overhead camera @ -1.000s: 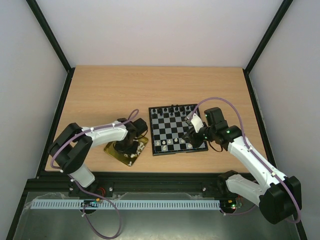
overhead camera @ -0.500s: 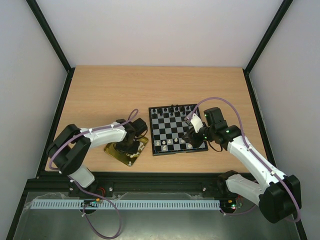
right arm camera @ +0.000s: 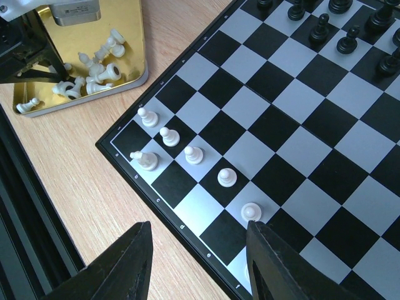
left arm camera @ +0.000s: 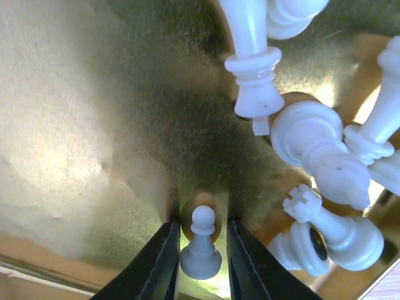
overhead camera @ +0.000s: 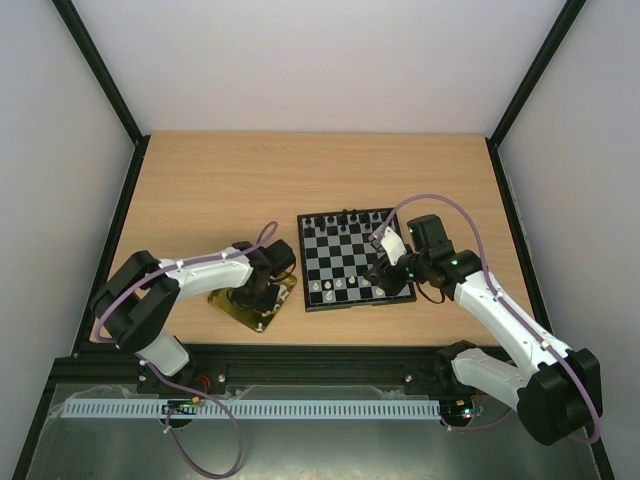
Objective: Set up the chess pieces on the board
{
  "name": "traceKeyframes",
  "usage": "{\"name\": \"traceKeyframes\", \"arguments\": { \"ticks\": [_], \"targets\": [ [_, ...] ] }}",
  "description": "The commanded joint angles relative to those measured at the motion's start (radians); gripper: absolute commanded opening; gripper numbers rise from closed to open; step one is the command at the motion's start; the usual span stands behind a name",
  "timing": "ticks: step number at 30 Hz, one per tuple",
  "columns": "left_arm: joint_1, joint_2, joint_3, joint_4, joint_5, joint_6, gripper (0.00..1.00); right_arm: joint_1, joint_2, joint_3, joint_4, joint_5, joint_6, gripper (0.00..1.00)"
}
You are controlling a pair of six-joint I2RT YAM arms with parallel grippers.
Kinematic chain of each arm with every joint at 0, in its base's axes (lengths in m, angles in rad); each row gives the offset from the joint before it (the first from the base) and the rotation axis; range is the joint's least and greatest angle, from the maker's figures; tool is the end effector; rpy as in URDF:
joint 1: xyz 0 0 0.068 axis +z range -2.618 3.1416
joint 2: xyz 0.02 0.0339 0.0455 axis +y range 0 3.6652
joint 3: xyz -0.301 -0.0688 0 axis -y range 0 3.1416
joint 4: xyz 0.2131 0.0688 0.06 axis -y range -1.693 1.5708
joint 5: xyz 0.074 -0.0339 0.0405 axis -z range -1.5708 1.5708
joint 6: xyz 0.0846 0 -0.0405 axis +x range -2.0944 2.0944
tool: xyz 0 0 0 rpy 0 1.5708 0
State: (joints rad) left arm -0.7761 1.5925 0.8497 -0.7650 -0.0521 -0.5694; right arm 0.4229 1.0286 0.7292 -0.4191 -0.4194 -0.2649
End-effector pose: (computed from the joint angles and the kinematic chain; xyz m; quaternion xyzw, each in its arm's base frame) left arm 0.1701 -0.1608 0.1563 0.1023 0.9939 0.0007 0.0408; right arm 0.1681 0.1134 0.2662 -0.3813 0.8095 0.2209 0.3881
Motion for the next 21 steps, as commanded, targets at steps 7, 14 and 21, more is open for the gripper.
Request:
{"name": "traceKeyframes", "arguments": {
  "ticks": [7, 14, 21],
  "targets": [
    [-0.021, 0.013, -0.039, -0.022, 0.026, -0.015, 0.21, -0.001, 0.011, -0.013, -0.006, -0.024, -0.009, 0.43],
    [-0.025, 0.019, -0.041, -0.024, 0.026, -0.013, 0.18, -0.001, 0.014, -0.013, -0.007, -0.025, -0.010, 0.44],
    [-0.026, -0.014, -0.029, -0.031, 0.000, -0.020, 0.14, -0.001, 0.014, 0.007, -0.009, -0.031, 0.012, 0.43]
  ]
}}
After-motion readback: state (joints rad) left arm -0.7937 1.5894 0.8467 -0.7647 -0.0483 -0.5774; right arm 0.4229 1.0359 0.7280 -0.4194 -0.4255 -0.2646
